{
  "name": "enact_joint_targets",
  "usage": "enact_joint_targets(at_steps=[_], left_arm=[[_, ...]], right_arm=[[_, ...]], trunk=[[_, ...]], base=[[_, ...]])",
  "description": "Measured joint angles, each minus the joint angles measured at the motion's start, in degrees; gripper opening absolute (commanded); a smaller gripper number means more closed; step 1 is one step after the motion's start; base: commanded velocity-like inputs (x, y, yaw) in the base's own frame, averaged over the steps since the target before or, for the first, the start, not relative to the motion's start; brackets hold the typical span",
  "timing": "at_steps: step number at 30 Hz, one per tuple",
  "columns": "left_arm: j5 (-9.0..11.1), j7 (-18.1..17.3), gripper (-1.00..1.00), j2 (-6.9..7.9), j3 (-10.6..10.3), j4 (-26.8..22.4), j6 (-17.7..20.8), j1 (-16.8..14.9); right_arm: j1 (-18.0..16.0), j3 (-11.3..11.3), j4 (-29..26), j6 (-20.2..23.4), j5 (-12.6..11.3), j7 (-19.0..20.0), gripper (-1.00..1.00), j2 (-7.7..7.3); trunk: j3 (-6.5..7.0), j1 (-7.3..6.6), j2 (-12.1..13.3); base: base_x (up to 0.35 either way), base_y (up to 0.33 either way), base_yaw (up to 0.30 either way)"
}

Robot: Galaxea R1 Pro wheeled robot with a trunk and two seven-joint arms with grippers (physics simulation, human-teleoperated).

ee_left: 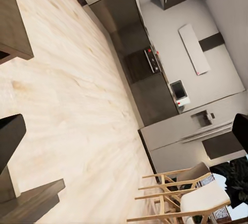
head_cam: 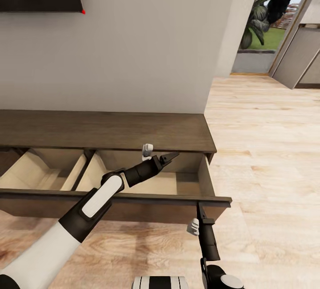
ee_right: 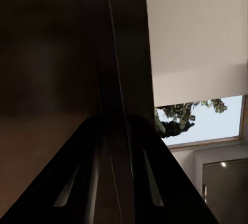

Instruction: Place each of the two pumpkins and all three candles from the living room inside a cabinet in the living room (use any cabinet), then make sure every cabinet is closed, and position the cauldron so it is next to a table in the living room.

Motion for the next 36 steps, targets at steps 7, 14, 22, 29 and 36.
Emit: enact_joint_targets(at_steps=[7, 14, 22, 29, 36], left_arm=[[0.01, 0.00, 1.00, 0.00, -0.01, 0.00, 0.00, -0.01], [0.00, 0.01, 1.00, 0.00, 0.01, -0.01, 0.00, 0.00], [0.00, 0.01, 1.00, 0.00, 0.00, -0.01, 0.00, 0.00], [0.00, 0.01, 1.00, 0.00, 0.00, -0.01, 0.00, 0.00], [0.00, 0.01, 1.00, -0.06, 0.00, -0.01, -0.01, 0.00]], right_arm=[[0.05, 0.78, 1.27, 1.72, 0.23, -1.62, -1.00, -0.01], [0.01, 0.10, 0.33, -0.25, -0.17, -0.36, -1.00, -0.03], [0.01, 0.17, 0.34, -0.23, -0.29, -0.40, 1.00, -0.02], [0.05, 0.01, 1.05, -0.64, -0.73, 1.74, 1.00, -0.02], [0.04, 0.01, 1.04, -0.63, -0.74, 1.76, 1.00, -0.02]], trunk=[[-0.02, 0.01, 0.00], [0.00, 0.00, 0.00], [0.00, 0.00, 0.00], [-0.01, 0.01, 0.01], [-0.01, 0.01, 0.01]], base=[[0.000, 0.000, 0.000], [0.000, 0.000, 0.000], [0.000, 0.000, 0.000], [0.000, 0.000, 0.000], [-0.033, 0.013, 0.000]])
